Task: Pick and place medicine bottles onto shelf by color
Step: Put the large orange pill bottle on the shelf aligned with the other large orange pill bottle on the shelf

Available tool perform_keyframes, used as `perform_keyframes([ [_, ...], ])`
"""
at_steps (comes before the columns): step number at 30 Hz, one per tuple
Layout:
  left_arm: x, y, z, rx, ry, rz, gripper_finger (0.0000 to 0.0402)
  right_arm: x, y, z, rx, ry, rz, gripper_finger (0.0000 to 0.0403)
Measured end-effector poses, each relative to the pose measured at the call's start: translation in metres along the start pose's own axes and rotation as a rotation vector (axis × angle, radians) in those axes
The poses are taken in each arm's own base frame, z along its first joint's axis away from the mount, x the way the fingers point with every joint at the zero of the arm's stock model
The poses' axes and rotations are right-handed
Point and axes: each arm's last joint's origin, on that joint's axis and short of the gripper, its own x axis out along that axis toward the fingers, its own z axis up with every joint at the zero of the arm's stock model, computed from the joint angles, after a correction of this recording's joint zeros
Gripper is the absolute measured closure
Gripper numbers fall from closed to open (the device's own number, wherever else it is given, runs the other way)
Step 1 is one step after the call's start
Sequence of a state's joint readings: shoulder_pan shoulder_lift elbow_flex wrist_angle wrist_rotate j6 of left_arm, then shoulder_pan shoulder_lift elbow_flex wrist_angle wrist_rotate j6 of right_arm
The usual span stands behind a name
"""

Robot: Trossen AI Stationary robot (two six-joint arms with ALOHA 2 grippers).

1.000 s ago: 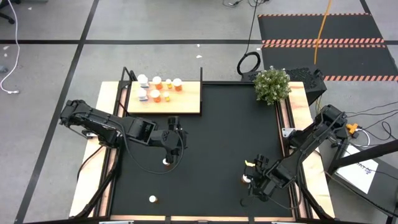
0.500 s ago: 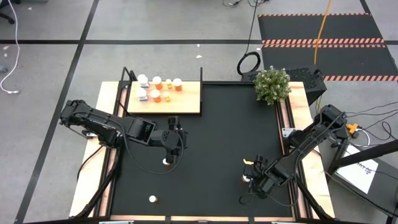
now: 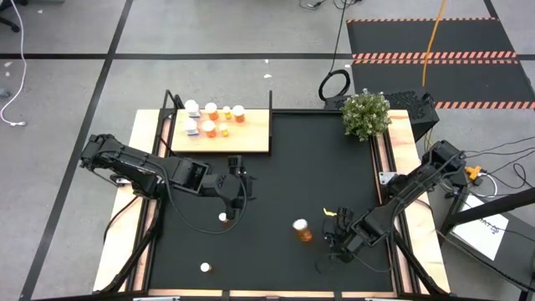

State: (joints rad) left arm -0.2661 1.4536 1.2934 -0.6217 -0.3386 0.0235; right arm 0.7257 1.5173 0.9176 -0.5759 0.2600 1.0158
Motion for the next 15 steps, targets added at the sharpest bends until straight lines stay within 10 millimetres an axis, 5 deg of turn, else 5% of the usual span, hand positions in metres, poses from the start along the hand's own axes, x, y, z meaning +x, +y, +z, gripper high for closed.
perform_keyframes([
  [8,0.0,0.0,0.0,0.002,0.003,0.0,0.0131,0.005,-0.007,0.018,-0.007,-0.041,0.008,0.0259],
  [15,0.0,0.0,-0.001,0.009,0.013,0.0,0.0131,0.011,-0.012,0.054,-0.009,-0.276,0.013,0.0243],
])
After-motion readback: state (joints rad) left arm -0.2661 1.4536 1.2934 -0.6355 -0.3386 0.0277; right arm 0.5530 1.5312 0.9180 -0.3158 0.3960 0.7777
